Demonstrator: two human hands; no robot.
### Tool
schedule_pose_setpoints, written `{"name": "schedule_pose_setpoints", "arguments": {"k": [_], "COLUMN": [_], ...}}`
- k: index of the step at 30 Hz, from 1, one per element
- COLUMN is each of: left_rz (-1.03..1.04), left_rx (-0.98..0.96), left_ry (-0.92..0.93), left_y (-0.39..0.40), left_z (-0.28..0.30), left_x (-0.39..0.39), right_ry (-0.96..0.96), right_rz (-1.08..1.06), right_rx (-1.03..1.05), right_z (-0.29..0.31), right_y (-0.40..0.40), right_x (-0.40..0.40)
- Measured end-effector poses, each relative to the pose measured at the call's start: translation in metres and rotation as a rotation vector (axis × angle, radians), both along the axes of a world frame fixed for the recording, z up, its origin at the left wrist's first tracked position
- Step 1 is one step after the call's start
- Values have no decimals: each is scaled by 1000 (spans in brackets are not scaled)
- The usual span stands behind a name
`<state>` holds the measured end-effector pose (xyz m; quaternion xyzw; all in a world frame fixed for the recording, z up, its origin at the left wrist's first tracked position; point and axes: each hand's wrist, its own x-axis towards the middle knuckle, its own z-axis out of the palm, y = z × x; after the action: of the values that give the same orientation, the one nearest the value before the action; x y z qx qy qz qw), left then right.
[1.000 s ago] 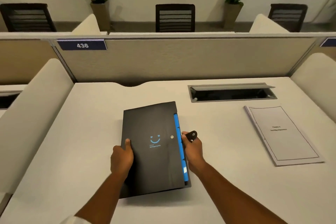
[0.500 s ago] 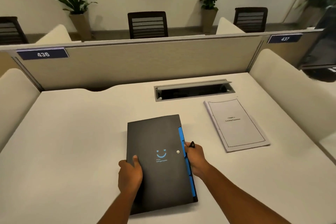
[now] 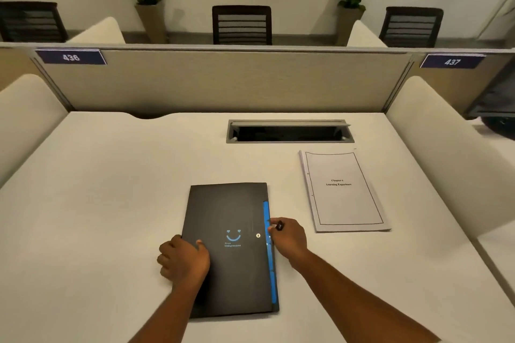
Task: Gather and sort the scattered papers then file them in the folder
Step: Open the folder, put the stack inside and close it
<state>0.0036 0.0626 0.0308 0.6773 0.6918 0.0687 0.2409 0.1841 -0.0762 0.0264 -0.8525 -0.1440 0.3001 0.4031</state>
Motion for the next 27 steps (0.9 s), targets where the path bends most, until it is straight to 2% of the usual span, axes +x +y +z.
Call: {"name": "schedule_pose_setpoints", "arguments": {"k": [4,8,13,16,19,24,27], "left_rz": [-4,-224,-466,-640,-806,-1052,-1109], "left_rx": [64,68,4,-34,-103,-222,-267], "left_ry": [-76,-165,-614,-751,-729,-424,-364], "left_y": [-15,-17,-35,-52,-63,-63,-58], "left_z": [-2,3,23,30,37,30,23], "left_x": [16,42,94,125,157,203,219], "right_ry": [-36,-51,-133,-251,-361,-424,-424], "right_rz": [39,-59,-211,-311,-371,-381,-373], "right_rx": [-74,-33,23,23,-84,-353,-474], "right_z": [8,19,33,36,33,32,29], "right_y": [-5,-15,-37,-54,-70,-93,-104], "right_x": [13,29,62,84,105,144,165]}}
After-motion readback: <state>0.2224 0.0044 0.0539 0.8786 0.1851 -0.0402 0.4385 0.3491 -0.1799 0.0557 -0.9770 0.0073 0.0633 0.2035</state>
